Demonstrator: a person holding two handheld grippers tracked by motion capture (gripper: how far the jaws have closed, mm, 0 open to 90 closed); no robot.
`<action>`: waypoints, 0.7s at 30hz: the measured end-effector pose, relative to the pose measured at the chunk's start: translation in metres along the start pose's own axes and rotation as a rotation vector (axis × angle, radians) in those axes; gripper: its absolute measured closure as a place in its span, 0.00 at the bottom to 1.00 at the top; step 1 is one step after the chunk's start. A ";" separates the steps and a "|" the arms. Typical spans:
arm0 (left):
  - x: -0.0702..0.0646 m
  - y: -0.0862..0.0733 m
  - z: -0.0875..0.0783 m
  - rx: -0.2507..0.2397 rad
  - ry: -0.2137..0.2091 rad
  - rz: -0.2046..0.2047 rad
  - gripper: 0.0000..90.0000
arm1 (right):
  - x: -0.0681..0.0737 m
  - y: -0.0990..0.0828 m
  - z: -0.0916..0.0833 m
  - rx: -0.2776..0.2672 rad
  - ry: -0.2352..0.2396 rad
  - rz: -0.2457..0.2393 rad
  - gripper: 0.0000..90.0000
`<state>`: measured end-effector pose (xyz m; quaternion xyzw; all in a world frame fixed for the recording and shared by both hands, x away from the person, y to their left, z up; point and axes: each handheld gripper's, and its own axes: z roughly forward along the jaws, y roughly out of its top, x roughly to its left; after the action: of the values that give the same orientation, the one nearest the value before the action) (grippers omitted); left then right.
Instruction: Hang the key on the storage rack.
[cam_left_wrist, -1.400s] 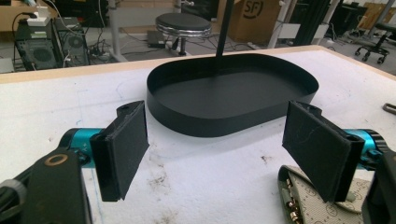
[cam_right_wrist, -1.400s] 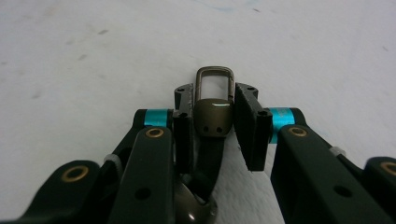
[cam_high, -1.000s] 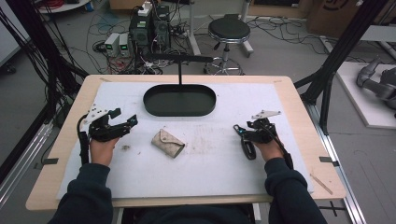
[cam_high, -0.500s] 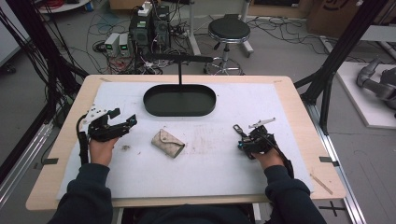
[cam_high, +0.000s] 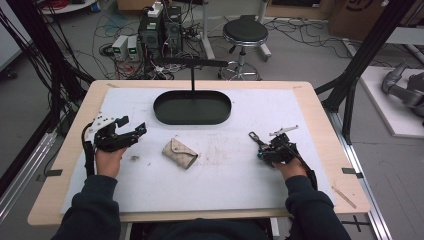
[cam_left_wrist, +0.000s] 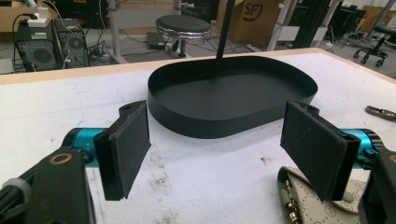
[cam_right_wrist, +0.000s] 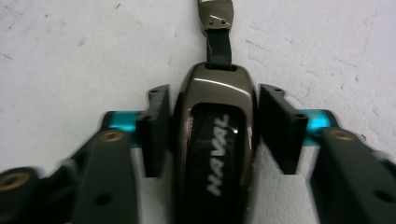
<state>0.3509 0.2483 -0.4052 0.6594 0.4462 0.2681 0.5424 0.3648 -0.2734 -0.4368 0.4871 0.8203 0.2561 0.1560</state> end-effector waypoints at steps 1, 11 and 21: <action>0.000 0.000 0.000 0.001 -0.001 0.000 0.26 | 0.001 0.003 0.000 0.019 -0.010 -0.003 0.55; 0.000 -0.001 0.001 0.008 0.003 -0.001 0.26 | 0.006 0.016 -0.009 -0.091 0.030 -0.020 0.55; -0.001 -0.001 0.002 0.020 0.004 0.003 0.26 | 0.020 0.058 -0.025 -0.248 0.090 -0.059 0.55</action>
<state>0.3522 0.2469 -0.4067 0.6649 0.4487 0.2658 0.5347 0.3840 -0.2400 -0.3830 0.4278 0.8023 0.3727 0.1855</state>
